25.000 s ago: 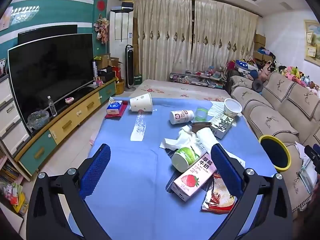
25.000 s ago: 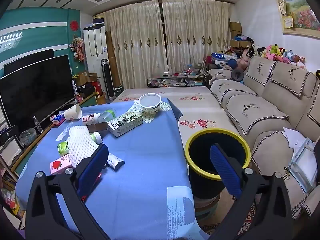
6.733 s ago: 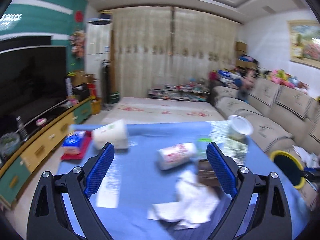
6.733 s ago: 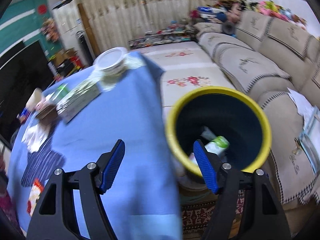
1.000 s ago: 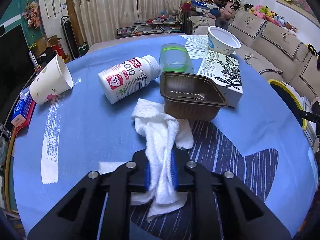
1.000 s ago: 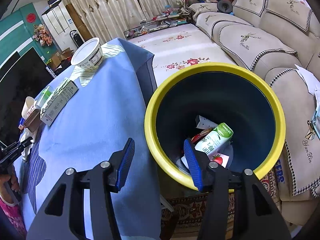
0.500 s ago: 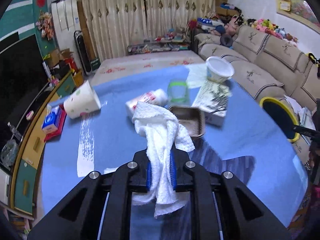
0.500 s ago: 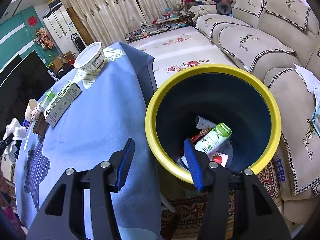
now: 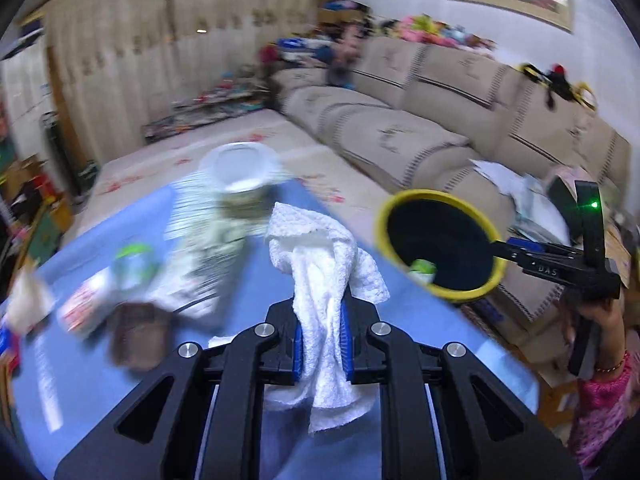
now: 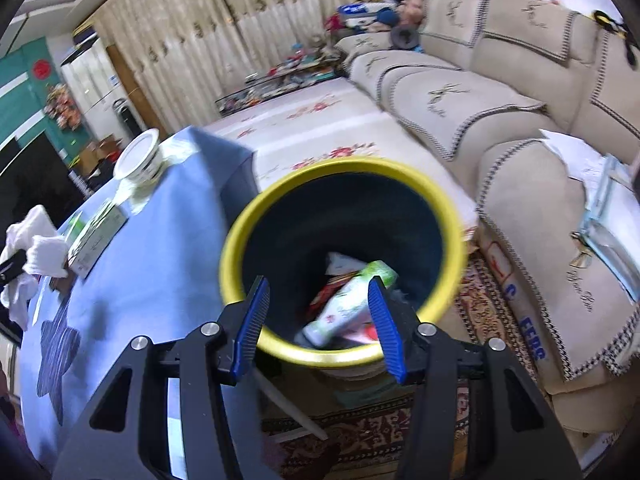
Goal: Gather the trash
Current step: 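Carry the tissue over the bin and release it with the left gripper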
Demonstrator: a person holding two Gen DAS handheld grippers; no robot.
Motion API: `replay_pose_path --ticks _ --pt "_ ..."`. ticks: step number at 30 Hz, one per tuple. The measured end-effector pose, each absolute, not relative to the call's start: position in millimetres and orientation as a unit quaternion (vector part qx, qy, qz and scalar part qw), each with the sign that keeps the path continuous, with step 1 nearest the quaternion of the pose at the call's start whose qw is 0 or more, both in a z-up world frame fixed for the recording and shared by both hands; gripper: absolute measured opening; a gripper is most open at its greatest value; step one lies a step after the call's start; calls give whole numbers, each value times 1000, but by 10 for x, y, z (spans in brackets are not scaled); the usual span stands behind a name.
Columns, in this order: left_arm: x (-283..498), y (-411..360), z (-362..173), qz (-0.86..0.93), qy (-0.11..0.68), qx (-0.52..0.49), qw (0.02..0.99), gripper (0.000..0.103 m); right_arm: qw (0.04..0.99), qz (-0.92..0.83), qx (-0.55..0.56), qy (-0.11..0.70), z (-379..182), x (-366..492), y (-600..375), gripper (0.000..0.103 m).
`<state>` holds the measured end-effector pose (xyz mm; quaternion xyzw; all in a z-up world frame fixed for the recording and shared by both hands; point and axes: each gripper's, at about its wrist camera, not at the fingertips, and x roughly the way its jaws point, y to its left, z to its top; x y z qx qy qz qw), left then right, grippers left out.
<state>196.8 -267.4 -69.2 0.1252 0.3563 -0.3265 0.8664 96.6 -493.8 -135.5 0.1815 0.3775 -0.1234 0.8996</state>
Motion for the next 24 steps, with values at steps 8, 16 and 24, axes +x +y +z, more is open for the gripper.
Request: replay_pose_path --ticks 8,16,24 --pt "2125 -3943 -852 -389 374 160 827 15 893 -168 206 364 -1421 749 -5298 51" --pt "2384 -4807 -1116 -397 403 172 807 24 885 -178 226 366 -1527 664 -5501 51" --pt "2554 -4893 -1223 -381 413 129 817 73 882 -184 233 366 -1555 613 -5553 52"
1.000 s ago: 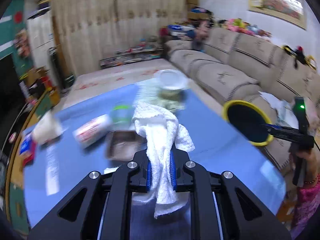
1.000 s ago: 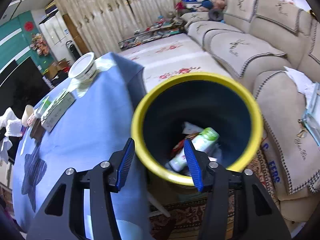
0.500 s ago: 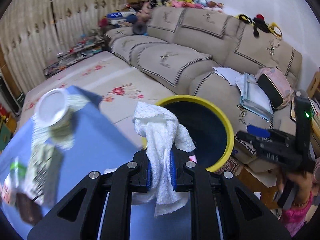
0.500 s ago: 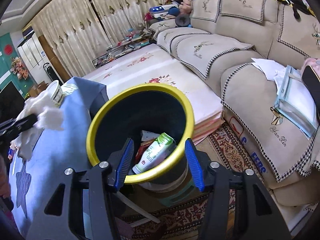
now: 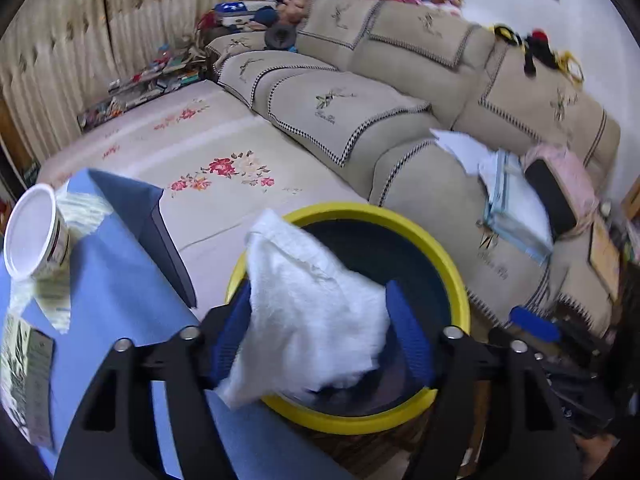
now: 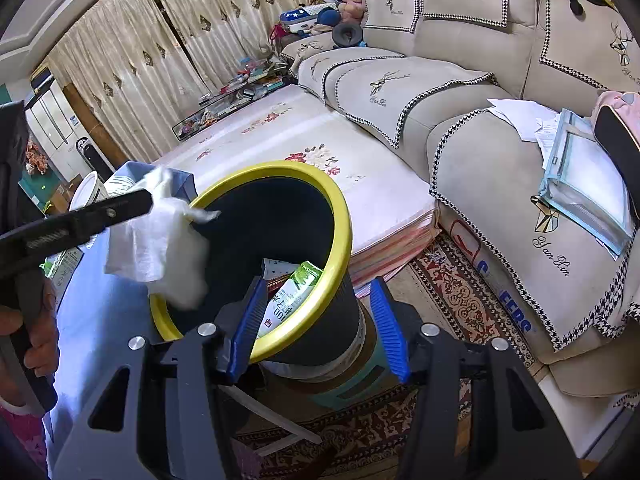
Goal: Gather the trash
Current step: 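Carry the tissue over the bin and release it with the left gripper, then reach the right gripper to the white plastic bowl and grasp its rim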
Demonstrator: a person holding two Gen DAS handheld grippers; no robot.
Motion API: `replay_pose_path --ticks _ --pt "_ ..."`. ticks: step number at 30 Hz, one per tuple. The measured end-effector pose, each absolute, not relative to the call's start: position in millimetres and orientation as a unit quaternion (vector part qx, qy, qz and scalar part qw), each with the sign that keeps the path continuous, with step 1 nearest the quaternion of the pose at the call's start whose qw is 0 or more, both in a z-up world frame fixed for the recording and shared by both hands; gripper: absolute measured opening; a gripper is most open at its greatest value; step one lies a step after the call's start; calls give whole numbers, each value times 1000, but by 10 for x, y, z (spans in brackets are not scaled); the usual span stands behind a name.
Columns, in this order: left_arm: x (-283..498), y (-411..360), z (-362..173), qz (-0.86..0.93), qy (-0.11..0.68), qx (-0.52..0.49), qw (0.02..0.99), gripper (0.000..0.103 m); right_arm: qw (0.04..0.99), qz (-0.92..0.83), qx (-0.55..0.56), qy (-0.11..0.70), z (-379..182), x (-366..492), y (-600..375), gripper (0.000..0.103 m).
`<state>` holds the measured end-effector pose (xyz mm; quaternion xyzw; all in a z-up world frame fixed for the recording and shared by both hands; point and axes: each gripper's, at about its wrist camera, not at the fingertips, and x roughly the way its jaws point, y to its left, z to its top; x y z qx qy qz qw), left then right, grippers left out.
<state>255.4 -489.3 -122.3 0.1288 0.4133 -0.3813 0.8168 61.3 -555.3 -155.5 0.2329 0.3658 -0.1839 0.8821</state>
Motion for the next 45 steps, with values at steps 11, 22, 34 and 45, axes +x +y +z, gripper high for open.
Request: replay_pose_path --ticks 11,22,34,45 --pt "2437 -3917 -745 -387 378 79 837 92 888 -159 214 376 -1494 785 -5270 53" --pt "2378 -1938 -615 -255 338 -3 906 93 898 -127 169 385 -1286 1144 -4925 53" --pt "2458 -350 -946 -106 277 -44 954 96 922 -29 112 368 -720 2502 -3991 53" --pt "2437 -501 -1026 -115 279 -51 952 98 908 -53 126 397 -905 3871 -3545 53"
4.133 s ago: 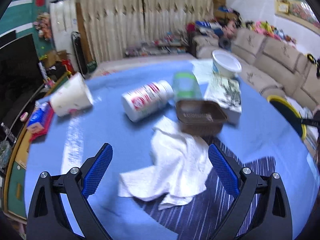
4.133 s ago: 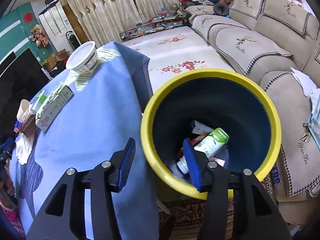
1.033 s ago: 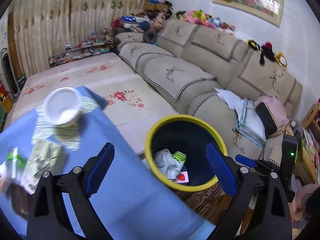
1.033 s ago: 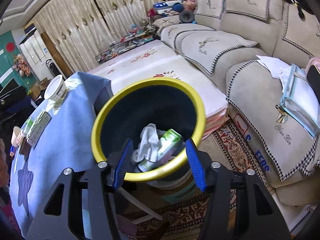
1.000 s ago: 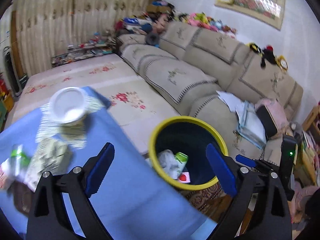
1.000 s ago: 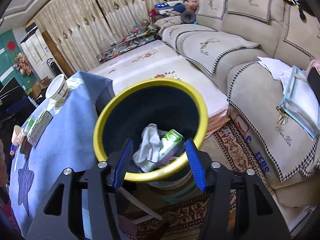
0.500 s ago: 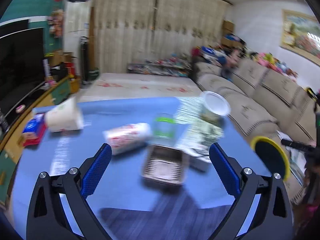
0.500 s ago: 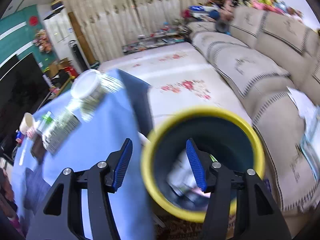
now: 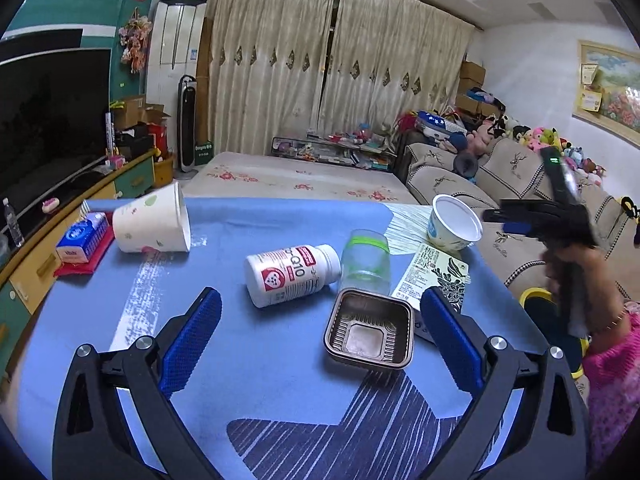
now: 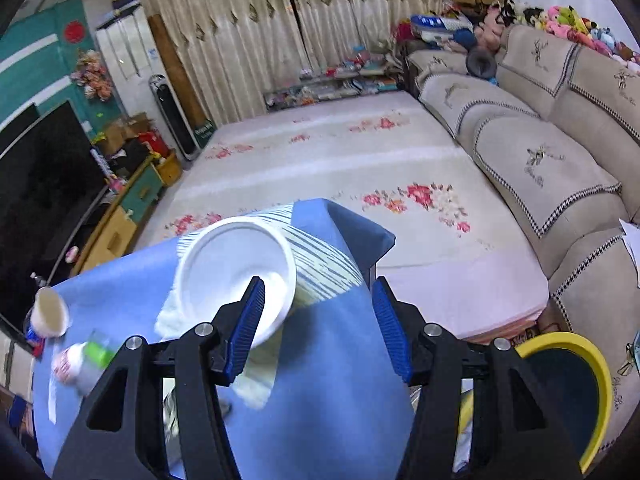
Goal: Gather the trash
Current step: 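Reach the right gripper to the white plastic bowl and grasp its rim, then carry the white bowl to the bin and release it with the right gripper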
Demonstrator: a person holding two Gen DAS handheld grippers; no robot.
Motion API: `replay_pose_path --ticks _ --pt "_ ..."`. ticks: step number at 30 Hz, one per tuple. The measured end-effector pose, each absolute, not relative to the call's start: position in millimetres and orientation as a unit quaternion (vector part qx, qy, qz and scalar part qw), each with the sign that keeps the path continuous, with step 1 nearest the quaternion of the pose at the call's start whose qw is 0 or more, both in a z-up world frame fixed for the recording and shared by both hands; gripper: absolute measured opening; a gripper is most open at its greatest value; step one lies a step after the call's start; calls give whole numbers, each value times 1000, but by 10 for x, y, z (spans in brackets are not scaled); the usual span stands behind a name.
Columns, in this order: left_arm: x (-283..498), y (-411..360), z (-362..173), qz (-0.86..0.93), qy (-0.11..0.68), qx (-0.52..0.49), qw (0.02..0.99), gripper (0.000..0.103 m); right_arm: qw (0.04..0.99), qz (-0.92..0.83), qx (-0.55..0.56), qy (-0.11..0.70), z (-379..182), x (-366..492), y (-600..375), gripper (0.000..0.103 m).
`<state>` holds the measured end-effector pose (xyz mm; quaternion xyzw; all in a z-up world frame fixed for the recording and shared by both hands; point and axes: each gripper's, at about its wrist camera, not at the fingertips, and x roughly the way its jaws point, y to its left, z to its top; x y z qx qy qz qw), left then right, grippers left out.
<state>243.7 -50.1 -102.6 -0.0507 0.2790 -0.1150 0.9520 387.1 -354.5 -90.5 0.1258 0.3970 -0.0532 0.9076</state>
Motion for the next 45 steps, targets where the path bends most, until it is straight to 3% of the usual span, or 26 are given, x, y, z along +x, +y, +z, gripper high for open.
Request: replay_pose_path --ticks 8,16,24,25,26,27,39,45 --pt "2482 -531 -1120 -115 289 -50 949 98 892 -71 125 428 -1153 4214 -3464 48" --pt "2527 -538 -1171 -113 296 -49 947 98 915 -86 121 375 -931 3996 -3532 48" --pt "2508 -585 -1166 -119 293 -41 948 98 899 -62 147 408 -1132 4107 -3565 49" --pt "2511 -592 -1174 -119 294 -40 947 98 896 -57 150 414 -1167 4133 -3556 44" --pt "2512 -597 -1177 -119 295 -38 947 98 894 -54 151 418 -1198 4149 -3547 33" --pt "2509 -604 -1180 -119 297 -37 947 98 892 -54 150 423 -1223 4157 -3534 10" --pt "2477 -669 -1195 -124 295 -24 947 98 924 -33 142 352 -563 3352 -3669 5" --pt "2392 -769 -1164 -137 283 -11 949 98 917 -90 180 344 -751 2444 -4286 5"
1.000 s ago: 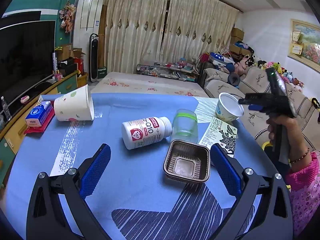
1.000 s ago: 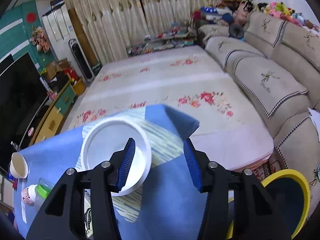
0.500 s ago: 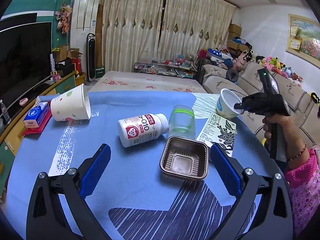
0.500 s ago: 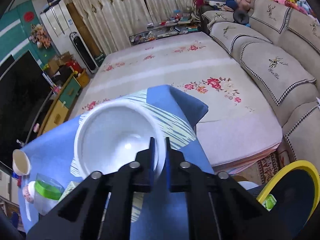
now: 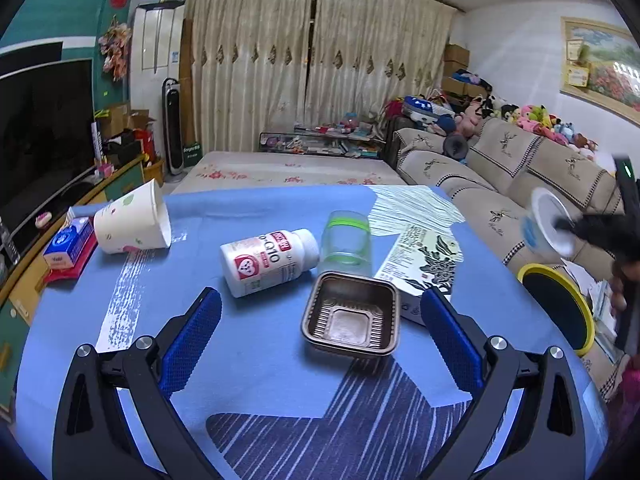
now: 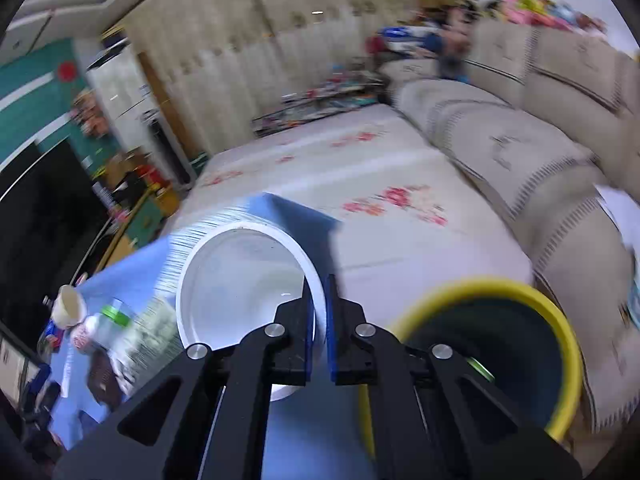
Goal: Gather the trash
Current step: 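Carry the white bowl to the bin and release it with the right gripper, then grasp the brown plastic tray by its rim with the left gripper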
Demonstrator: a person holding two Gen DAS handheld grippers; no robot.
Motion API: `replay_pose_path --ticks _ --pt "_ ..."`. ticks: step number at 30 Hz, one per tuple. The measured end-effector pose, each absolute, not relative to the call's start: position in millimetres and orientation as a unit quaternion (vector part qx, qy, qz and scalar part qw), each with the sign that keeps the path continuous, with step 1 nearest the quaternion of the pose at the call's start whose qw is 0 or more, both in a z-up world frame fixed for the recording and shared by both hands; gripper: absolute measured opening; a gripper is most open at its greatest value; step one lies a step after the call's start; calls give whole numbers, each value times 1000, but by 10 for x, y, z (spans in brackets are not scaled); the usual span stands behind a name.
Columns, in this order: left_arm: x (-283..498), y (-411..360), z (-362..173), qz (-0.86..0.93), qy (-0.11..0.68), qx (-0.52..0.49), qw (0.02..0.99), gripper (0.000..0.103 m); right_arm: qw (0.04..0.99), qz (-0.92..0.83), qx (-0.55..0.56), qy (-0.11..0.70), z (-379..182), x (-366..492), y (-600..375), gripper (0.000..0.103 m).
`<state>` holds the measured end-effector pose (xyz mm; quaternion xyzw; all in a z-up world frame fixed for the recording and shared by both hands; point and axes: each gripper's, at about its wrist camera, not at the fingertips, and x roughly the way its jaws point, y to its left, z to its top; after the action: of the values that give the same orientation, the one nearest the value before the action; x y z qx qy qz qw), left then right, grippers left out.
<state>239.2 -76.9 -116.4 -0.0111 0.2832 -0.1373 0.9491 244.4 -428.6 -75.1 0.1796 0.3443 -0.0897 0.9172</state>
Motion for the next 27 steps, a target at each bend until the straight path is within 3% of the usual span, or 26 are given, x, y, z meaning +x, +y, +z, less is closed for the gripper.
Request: replay_pose_path --ticks 12,15,18,27 --pt "2328 -932 -1205 -154 287 17 945 98 862 -199 243 399 -1614 1821 -5163 5" --pt "2337 -935 -1211 -157 290 13 944 98 857 -214 242 403 -1671 1844 -5189 13" --pt "2341 -936 -1226 -156 292 15 944 98 860 -225 239 390 -1648 1819 -5174 36" --pt "2323 -965 -1228 -160 291 22 943 98 872 -206 244 371 -1531 1700 -4983 45"
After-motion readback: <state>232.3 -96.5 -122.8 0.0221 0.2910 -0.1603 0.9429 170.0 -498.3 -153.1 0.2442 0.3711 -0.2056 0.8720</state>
